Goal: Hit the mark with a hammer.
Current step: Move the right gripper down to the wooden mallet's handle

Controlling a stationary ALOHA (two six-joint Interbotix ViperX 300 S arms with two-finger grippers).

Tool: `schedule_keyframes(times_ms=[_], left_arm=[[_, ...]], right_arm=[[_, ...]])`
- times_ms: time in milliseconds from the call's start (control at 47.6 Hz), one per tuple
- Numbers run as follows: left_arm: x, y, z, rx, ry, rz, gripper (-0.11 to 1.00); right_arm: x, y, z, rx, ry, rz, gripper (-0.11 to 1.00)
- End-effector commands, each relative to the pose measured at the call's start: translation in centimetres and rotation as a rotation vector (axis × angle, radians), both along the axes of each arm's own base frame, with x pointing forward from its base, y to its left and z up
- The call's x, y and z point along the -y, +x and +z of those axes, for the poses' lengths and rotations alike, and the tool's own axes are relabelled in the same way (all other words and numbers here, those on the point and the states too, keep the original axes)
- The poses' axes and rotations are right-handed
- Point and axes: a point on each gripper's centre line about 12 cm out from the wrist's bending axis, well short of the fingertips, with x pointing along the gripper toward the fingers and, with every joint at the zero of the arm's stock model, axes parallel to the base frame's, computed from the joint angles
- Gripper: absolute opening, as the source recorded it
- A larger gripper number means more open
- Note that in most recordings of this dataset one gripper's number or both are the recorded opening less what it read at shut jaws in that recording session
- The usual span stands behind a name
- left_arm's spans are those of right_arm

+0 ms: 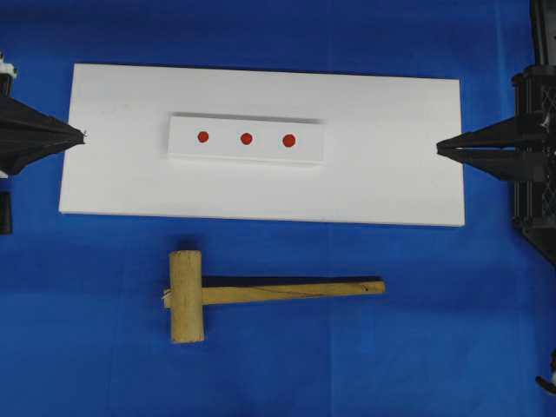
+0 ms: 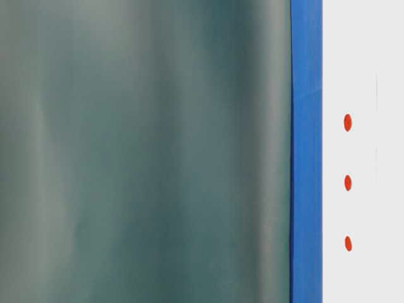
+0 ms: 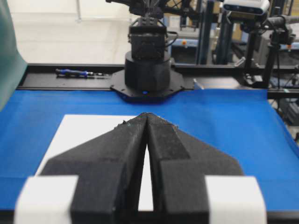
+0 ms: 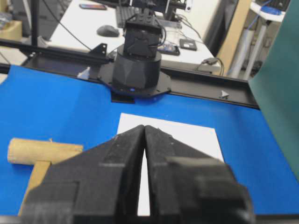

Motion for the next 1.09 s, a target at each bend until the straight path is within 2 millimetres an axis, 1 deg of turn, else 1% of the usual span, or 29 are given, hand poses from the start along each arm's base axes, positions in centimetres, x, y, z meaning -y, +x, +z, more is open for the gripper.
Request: schedule_keyframes(times_ms=[0,42,105,231,336,441,525,609,672,735,904,925,946,967,1072], left_arm=[[0.4,0.3,0.2,-0.011,-0.014,-0.018,0.00],[0.4,0.3,0.1,-0.015,-0.014,-0.018,0.00],[0.4,0.3,0.1,-0.020,-0.014,-0.018,0.00],[0.4,0.3,0.0,-0.022,-0.014,-0.018,0.00],[0.4,0.3,0.0,-0.023,-0.014,-0.018,0.00],[0.4,0.3,-0.2,-0.029,-0.015,-0.018,0.00],[0.4,0.3,-0.2,-0.031,-0.015,-0.018,0.00],[0.4,0.3,-0.4,-0.035,-0.013,-0.018,0.00],[0.4,0.3,-0.3,-0.034,-0.014,-0.018,0.00],[0.4,0.3,-0.4,-0.035,-0.013,-0.018,0.00],[0.4,0.2,-0.6,-0.040,-0.013,-0.018,0.00],[0.3,0.3,-0.6,-0.041,-0.015,-0.018,0.00],[0.4,0.3,-0.6,-0.041,-0.013,-0.018,0.00],[0.4,0.2,-0.6,-0.041,-0.013,-0.018,0.00],[0.4,0.2,-0.7,-0.045,-0.015,-0.019,0.00]], right_arm=[[-0.4,0.6,0.8,0.006,0.005,0.018,0.00],[-0.6,0.8,0.7,-0.012,0.004,0.031,-0.01],[-1.2,1.6,0.8,-0.054,0.009,0.058,-0.06],[-2.6,3.1,0.7,-0.122,0.029,0.112,-0.06],[-3.7,4.8,0.3,-0.172,0.053,0.146,-0.06],[-4.5,7.0,-0.9,-0.244,0.088,0.158,-0.05],[-4.8,8.8,-2.1,-0.302,0.121,0.153,-0.02],[-5.2,10.7,-3.4,-0.366,0.149,0.146,0.06],[-5.8,11.9,-4.4,-0.406,0.157,0.151,0.17],[-6.5,13.1,-5.4,-0.441,0.154,0.160,0.33],[-8.1,15.8,-8.5,-0.511,0.145,0.180,0.84],[-8.4,16.2,-9.1,-0.514,0.144,0.184,0.88],[-8.7,16.5,-9.4,-0.513,0.144,0.188,0.91],[-8.8,16.7,-9.7,-0.510,0.146,0.190,0.91],[-9.5,17.9,-11.4,-0.487,0.166,0.191,0.87]])
